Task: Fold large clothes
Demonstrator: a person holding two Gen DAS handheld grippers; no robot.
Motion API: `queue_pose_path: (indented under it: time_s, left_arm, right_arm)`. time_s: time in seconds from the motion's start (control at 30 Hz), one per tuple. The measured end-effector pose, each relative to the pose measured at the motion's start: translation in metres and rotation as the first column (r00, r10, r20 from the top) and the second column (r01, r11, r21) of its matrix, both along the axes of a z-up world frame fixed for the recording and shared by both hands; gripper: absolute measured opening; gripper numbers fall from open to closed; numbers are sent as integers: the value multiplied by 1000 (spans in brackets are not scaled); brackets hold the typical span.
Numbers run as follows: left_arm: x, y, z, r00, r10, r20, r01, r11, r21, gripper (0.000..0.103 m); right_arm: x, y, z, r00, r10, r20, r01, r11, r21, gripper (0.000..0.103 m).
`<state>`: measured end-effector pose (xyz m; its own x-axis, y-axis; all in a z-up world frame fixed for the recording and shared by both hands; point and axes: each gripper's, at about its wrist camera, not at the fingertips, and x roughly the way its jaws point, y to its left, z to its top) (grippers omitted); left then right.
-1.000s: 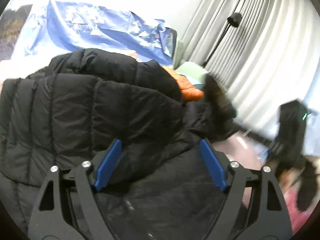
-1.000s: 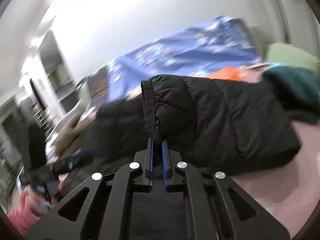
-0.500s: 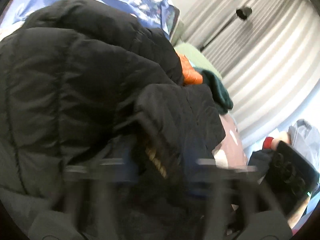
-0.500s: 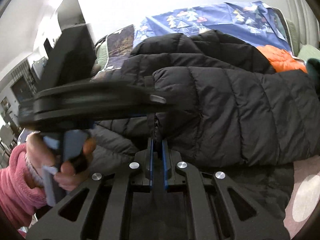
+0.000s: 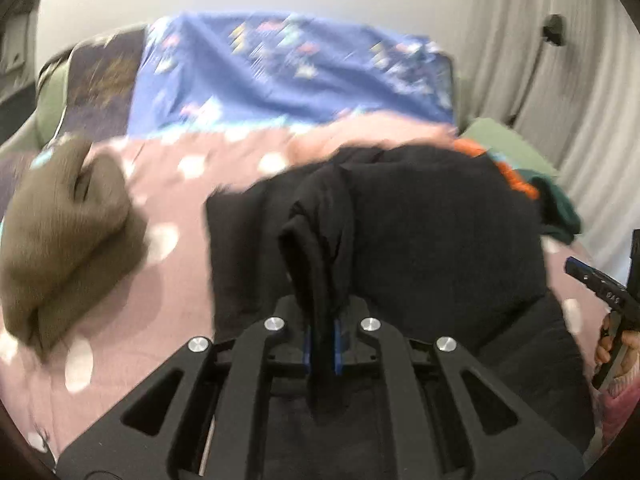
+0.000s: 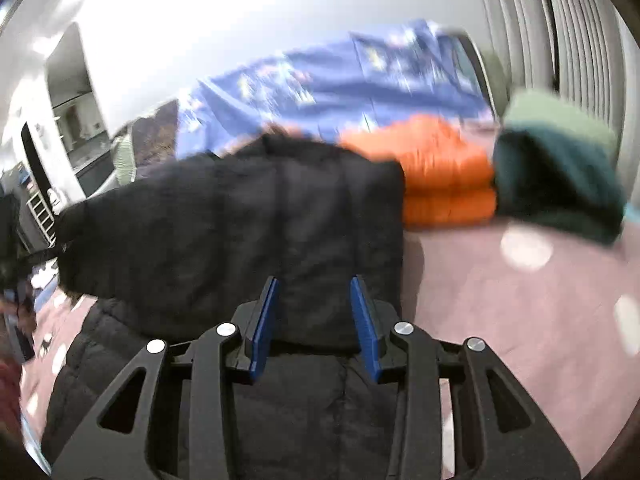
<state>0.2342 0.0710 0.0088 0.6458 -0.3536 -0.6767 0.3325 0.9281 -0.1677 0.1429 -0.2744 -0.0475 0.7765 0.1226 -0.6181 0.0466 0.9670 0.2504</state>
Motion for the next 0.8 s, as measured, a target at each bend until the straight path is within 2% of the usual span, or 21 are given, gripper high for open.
queue_pose_path:
  time_s: [0.1, 0.17, 0.2, 0.23, 0.27, 0.37, 0.47, 0.53, 0.6, 0.63, 0.7, 0.8]
  left_arm:
    - [12, 9, -32, 999, 42, -27, -40, 997, 64, 10]
    - [18, 11, -43, 998, 59, -34, -55, 994, 95, 20]
    - [19, 16, -44, 997, 70, -27, -67, 991, 114, 32]
    - [20, 16, -44, 995, 95, -6, -93, 984, 151, 44]
    - [20, 17, -41, 993, 119, 28, -122, 974, 189, 47]
    - [9, 23, -27, 975, 186, 118, -211, 945, 250, 48]
    - [-12, 19, 1, 945, 238, 223, -290, 927, 240, 49]
    - [-33, 10, 20, 948, 182, 261, -227, 961, 155, 53]
    - [-45, -6, 27, 966, 90, 241, -111, 991, 75, 57]
    - [-49, -21, 23, 977, 23, 212, -36, 998, 56, 58]
    - [-47, -45, 7, 984, -50, 170, 31, 994, 109, 60]
    - [-27, -77, -46, 988, -66, 141, 17, 947, 321, 63]
  right_arm:
    - [18, 9, -21, 998, -11, -69, 8, 998, -55, 38]
    - [19, 21, -26, 995, -21, -96, 12, 995, -96, 38]
    - [17, 24, -25, 995, -23, -98, 12, 993, -113, 38]
    - [15, 27, -21, 996, -24, -89, 12, 991, -131, 38]
    - [15, 28, -20, 997, -24, -77, 13, 990, -141, 38]
    - [10, 38, -2, 1000, 10, -13, -12, 983, -181, 38]
    - [17, 51, 5, 998, 57, 3, -56, 980, -191, 40]
    - [27, 64, 0, 997, 81, -10, -82, 979, -189, 40]
    - [39, 78, -9, 994, 105, -39, -110, 977, -180, 40]
    - [47, 84, -16, 992, 111, -62, -121, 977, -175, 40]
    - [59, 95, -31, 990, 101, -100, -119, 974, -191, 40]
    - [65, 101, -45, 989, 95, -112, -120, 962, -244, 42]
